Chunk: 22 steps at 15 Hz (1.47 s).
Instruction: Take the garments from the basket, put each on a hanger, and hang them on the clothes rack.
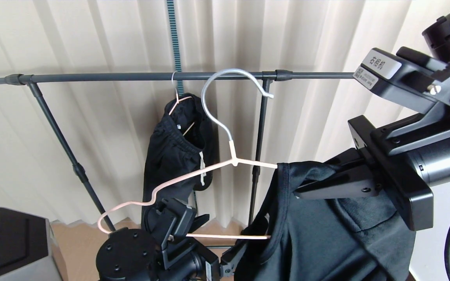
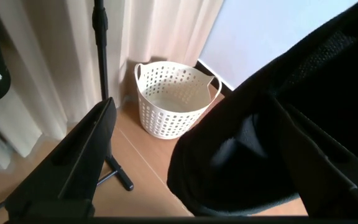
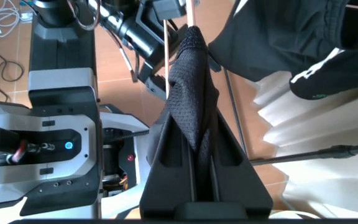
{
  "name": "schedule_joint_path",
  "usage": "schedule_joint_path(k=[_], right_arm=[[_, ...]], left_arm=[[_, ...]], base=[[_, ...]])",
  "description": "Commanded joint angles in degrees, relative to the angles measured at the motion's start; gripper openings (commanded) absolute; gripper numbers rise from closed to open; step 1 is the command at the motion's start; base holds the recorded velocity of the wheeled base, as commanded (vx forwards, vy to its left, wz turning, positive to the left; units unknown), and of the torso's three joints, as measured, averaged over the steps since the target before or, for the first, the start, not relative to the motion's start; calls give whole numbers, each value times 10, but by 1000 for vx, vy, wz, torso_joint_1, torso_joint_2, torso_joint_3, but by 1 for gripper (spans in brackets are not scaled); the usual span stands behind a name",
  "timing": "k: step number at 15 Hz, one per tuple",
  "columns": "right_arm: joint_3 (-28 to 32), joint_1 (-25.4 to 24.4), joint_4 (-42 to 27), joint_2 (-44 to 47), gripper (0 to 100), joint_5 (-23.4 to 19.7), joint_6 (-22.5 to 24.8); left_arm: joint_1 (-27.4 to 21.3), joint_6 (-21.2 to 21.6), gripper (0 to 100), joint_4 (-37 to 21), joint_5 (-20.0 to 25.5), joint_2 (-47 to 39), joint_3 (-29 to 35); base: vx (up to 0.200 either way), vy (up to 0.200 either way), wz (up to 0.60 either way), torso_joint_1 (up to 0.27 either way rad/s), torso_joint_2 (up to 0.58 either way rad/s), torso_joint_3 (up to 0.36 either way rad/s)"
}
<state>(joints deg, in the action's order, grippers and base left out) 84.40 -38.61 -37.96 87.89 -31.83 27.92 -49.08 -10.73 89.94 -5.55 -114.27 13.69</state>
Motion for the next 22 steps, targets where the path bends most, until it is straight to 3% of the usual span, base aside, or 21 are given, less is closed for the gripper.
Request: schedule_joint_path(k=[1, 8, 9, 13, 17, 22], right_arm=[[0, -4, 1, 4, 0, -1, -1], [-1, -8, 11, 3, 0, 0, -1], [-1, -8, 11, 4, 0, 0, -1], [-2, -4, 12, 8, 0, 0, -2], [-21, 46, 14, 6, 0, -1, -2], [-26, 56, 24, 15, 0, 0, -13]], left_arm=[[-7, 3, 100, 1, -3, -14, 2], [-19, 13, 100, 1, -3, -17, -8], [-18, 15, 0, 1, -3, -17, -9], [-18, 16, 0, 1, -3, -14, -11], [-18, 17, 0, 1, -3, -1, -19], [-18, 24, 0, 1, -1, 16, -33]], base=[[0, 0, 0, 0, 0, 0], [0, 0, 0, 0, 0, 0], [0, 0, 0, 0, 0, 0], [0, 0, 0, 0, 0, 0], [0, 0, 0, 0, 0, 0], [0, 0, 0, 0, 0, 0]])
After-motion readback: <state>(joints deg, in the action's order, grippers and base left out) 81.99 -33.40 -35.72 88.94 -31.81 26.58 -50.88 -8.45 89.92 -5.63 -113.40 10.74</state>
